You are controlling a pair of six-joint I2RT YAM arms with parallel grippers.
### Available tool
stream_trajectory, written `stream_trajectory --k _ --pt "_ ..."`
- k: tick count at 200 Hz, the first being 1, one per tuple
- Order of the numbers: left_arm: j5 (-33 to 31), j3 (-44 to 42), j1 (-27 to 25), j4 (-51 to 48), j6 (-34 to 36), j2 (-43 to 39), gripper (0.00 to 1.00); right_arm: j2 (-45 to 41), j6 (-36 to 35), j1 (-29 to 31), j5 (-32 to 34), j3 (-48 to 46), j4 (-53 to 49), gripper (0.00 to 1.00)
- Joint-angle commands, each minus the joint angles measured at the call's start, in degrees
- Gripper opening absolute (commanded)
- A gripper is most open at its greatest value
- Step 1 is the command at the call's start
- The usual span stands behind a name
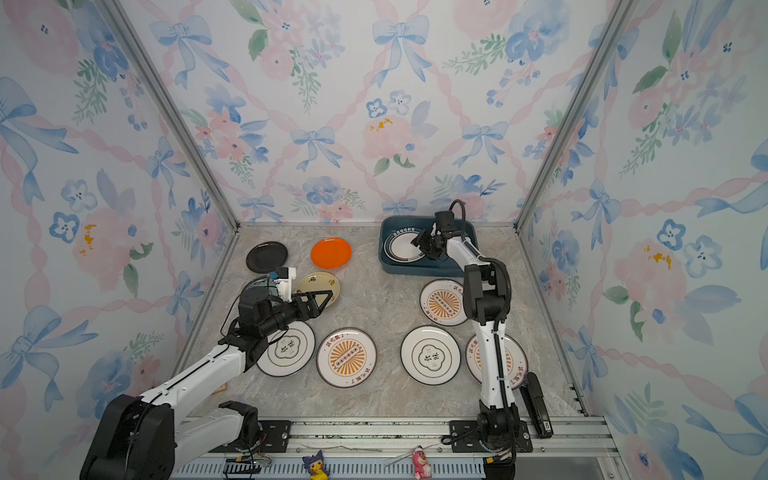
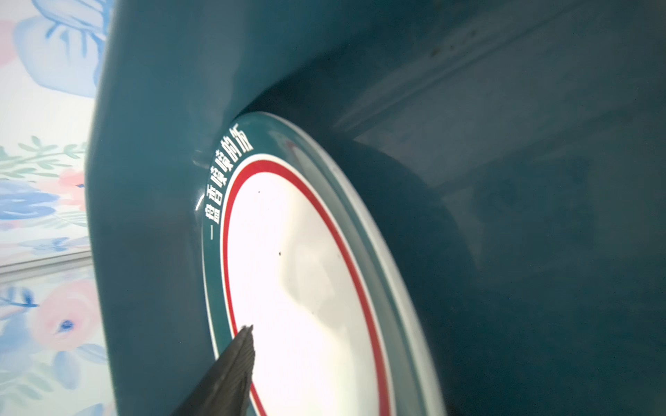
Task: Place the plates into the plastic bin on the countertop
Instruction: 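Carry the plate into the teal bin with the right gripper and release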
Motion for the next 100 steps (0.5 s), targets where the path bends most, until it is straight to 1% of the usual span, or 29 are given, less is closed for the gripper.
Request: stream_trajectory --k 1,6,13,60,82,100 --pt "-1.1 -0.6 -0.4 -1.0 2.1 -1.4 0.98 -1.5 -5.9 0.6 8.7 1.7 -12.8 0.59" --pt "-1.4 -0.6 -0.5 -1.2 2.2 -1.4 0.98 -1.7 -6.0 0.6 9.5 1.9 -13.6 0.6" --pt "-1.7 -0.5 -0.6 -1.5 2.4 -1.3 0.98 -2.0 -8.2 0.6 10.6 1.9 -14.6 0.6" --pt "-1.6 -0.1 -1.8 -1.7 2.9 -0.4 0.98 -5.4 -12.2 0.6 15.9 0.3 -17.0 0.61" --pt "-1.4 0.0 -3.0 -1.7 3.5 -0.4 0.98 -9.6 -13.9 0.7 18.5 -2.4 -16.3 0.61" --pt "-1.3 0.6 -5.6 -1.7 4.8 0.1 0.98 -15.8 -15.3 0.8 20.0 -6.6 -14.3 0.61"
